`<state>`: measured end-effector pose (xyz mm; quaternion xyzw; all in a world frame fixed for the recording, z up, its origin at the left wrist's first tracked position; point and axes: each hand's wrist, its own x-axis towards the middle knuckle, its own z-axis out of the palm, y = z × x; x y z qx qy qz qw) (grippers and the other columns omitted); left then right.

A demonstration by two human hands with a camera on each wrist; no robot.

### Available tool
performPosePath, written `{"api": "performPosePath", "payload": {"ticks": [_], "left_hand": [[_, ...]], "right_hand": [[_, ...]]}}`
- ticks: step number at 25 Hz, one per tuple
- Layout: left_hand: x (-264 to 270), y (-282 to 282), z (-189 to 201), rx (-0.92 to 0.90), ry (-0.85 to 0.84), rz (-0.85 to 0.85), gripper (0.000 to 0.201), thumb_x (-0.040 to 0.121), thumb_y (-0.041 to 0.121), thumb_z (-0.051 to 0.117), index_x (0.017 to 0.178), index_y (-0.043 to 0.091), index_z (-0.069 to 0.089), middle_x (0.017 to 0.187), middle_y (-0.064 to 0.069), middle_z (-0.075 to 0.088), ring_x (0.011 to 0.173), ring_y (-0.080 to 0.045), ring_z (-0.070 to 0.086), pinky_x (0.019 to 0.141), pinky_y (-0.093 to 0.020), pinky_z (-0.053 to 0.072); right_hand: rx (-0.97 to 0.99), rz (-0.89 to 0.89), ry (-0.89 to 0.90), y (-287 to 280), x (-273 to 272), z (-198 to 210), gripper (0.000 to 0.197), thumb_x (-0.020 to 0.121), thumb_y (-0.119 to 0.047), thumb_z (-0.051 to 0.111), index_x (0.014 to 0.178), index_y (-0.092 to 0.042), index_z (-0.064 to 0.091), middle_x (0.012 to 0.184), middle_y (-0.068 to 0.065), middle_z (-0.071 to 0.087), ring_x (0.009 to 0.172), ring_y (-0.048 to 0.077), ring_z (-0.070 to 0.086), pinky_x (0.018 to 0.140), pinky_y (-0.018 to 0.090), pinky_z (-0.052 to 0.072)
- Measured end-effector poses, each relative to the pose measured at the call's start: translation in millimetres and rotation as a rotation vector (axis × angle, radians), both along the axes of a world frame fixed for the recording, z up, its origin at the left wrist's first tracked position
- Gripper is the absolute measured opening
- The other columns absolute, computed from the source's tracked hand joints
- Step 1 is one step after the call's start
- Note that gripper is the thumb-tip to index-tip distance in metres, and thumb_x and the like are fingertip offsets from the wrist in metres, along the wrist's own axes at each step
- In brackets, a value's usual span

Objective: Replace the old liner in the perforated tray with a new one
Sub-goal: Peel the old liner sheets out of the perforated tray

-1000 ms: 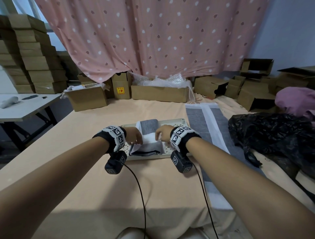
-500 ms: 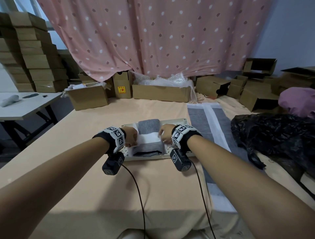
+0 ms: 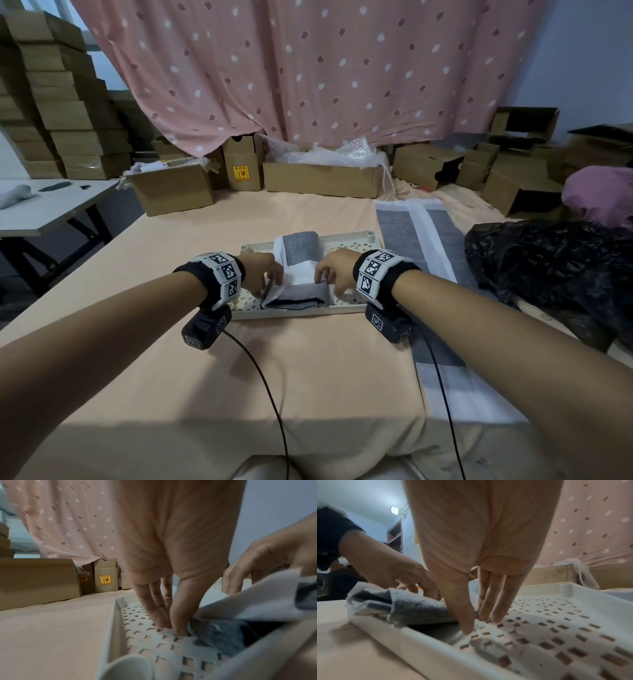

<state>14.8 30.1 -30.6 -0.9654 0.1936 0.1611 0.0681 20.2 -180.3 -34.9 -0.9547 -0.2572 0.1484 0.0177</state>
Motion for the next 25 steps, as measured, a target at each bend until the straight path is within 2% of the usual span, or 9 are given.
{"api": "performPosePath", "payload": {"ticks": [4, 7, 12, 13, 16, 17, 19, 22, 25], "left_hand": [[-2, -5, -4, 0.023, -0.033, -0.03, 0.049, 0.073, 0.008, 0.076, 0.119, 0.016, 0.058, 0.123, -0.007, 0.052, 0.092, -0.014, 0.052, 0.088, -0.031, 0.052], [-2, -7, -5, 0.028, -0.05, -0.049, 0.045, 0.076, 0.009, 0.073, 0.118, 0.015, 0.057, 0.121, -0.006, 0.051, 0.092, -0.017, 0.052, 0.085, -0.03, 0.05], [0, -4, -14, 0.082, -0.088, -0.117, 0.035, 0.083, 0.005, 0.056, 0.117, 0.014, 0.053, 0.108, -0.006, 0.047, 0.102, -0.03, 0.056, 0.06, -0.022, 0.036], [-1, -5, -15, 0.094, -0.092, -0.121, 0.037, 0.084, 0.003, 0.052, 0.12, 0.013, 0.052, 0.109, -0.006, 0.047, 0.107, -0.031, 0.056, 0.061, -0.023, 0.036], [1, -10, -15, 0.128, -0.081, -0.088, 0.039, 0.089, 0.008, 0.051, 0.127, 0.011, 0.05, 0.123, -0.012, 0.051, 0.116, -0.03, 0.054, 0.089, -0.033, 0.044], [1, -13, -14, 0.154, -0.087, -0.082, 0.035, 0.09, 0.012, 0.052, 0.125, 0.009, 0.053, 0.124, -0.012, 0.055, 0.115, -0.028, 0.055, 0.093, -0.034, 0.045], [3, -18, -11, 0.201, -0.096, -0.058, 0.026, 0.09, 0.016, 0.053, 0.114, 0.006, 0.06, 0.12, -0.013, 0.063, 0.109, -0.028, 0.06, 0.091, -0.035, 0.047], [8, -17, -4, 0.228, -0.033, 0.04, 0.018, 0.093, 0.011, 0.051, 0.103, 0.003, 0.064, 0.119, -0.014, 0.067, 0.091, -0.024, 0.057, 0.09, -0.033, 0.048], [11, -11, 0, 0.167, 0.072, 0.065, 0.031, 0.097, 0.009, 0.045, 0.12, -0.005, 0.06, 0.124, -0.016, 0.066, 0.097, -0.02, 0.063, 0.071, -0.022, 0.049]], "right_hand": [[-0.056, 0.049, -0.007, 2, 3, -2, 0.057, 0.063, -0.012, 0.082, 0.117, -0.021, 0.065, 0.114, 0.005, 0.067, 0.101, 0.023, 0.065, 0.088, 0.038, 0.055], [-0.05, 0.071, -0.016, 2, 4, -2, 0.051, 0.066, -0.014, 0.081, 0.115, -0.02, 0.067, 0.112, 0.005, 0.067, 0.1, 0.023, 0.065, 0.086, 0.035, 0.055], [-0.034, 0.075, -0.084, 6, 8, -12, 0.03, 0.071, -0.014, 0.074, 0.101, -0.017, 0.07, 0.092, 0.001, 0.061, 0.092, 0.027, 0.066, 0.077, 0.032, 0.054], [-0.042, 0.08, -0.084, 8, 9, -13, 0.026, 0.074, -0.014, 0.072, 0.099, -0.016, 0.07, 0.092, 0.003, 0.061, 0.092, 0.029, 0.066, 0.074, 0.032, 0.052], [-0.064, 0.085, -0.07, 11, 14, -10, 0.02, 0.077, -0.012, 0.065, 0.097, -0.013, 0.07, 0.098, 0.01, 0.067, 0.091, 0.033, 0.066, 0.072, 0.032, 0.05], [-0.072, 0.086, -0.064, 10, 15, -10, 0.021, 0.077, -0.011, 0.064, 0.097, -0.013, 0.07, 0.097, 0.009, 0.067, 0.091, 0.033, 0.066, 0.073, 0.033, 0.051], [-0.073, 0.082, -0.032, 8, 14, -9, 0.019, 0.07, -0.014, 0.068, 0.09, -0.015, 0.069, 0.092, 0.007, 0.067, 0.087, 0.031, 0.065, 0.071, 0.034, 0.052], [-0.001, 0.03, 0.008, 4, 10, -12, 0.02, 0.058, -0.029, 0.072, 0.065, -0.019, 0.056, 0.068, 0.002, 0.058, 0.064, 0.024, 0.056, 0.057, 0.029, 0.045], [0.025, 0.003, 0.015, 3, 12, -13, 0.035, 0.061, -0.033, 0.078, 0.079, -0.008, 0.06, 0.071, 0.007, 0.062, 0.062, 0.023, 0.056, 0.055, 0.029, 0.045]]}}
